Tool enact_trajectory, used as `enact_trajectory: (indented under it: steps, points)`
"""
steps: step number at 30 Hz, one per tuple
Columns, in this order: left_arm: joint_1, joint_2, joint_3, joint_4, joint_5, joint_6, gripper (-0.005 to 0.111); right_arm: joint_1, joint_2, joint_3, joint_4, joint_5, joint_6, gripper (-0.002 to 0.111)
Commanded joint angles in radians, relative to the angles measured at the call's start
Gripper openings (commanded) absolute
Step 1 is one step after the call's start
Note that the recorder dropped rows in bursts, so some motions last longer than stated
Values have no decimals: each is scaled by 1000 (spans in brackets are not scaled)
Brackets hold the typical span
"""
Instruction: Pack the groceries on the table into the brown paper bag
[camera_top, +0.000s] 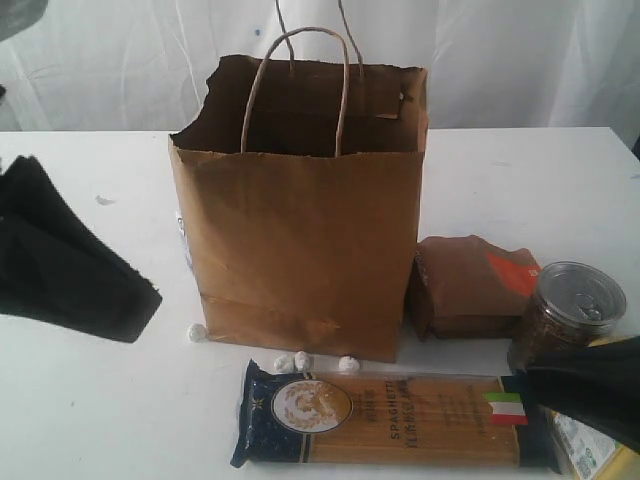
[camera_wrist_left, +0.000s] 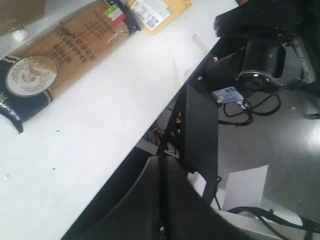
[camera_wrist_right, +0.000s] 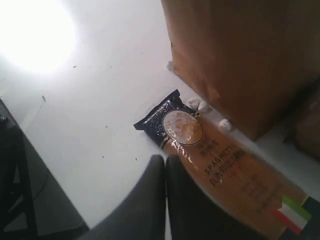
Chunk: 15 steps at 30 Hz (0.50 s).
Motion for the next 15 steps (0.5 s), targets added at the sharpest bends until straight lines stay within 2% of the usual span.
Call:
enact_trajectory:
  steps: [1,3,5,8,10,12,15]
  points:
    - [2,-9,22,7,80,130,0,-3,-8,3,-6,-13,7,0]
    - [2,-9,22,74,64,117,0,-3,-8,3,-43,-22,28,0]
    - [2,-31,22,162,58,98,0,-3,-8,3,-178,-62,162,0]
    - [2,-109,24,326,43,5,0,-3,-8,3,-503,-69,457,0]
    - [2,-188,73,451,13,-77,0,-3,-8,3,-608,-61,526,0]
    - [2,-255,143,515,-21,-128,0,-3,-8,-1,-627,-61,530,3]
    - [2,-362,275,560,-102,-185,0,-3,-5,-2,-631,-63,530,15]
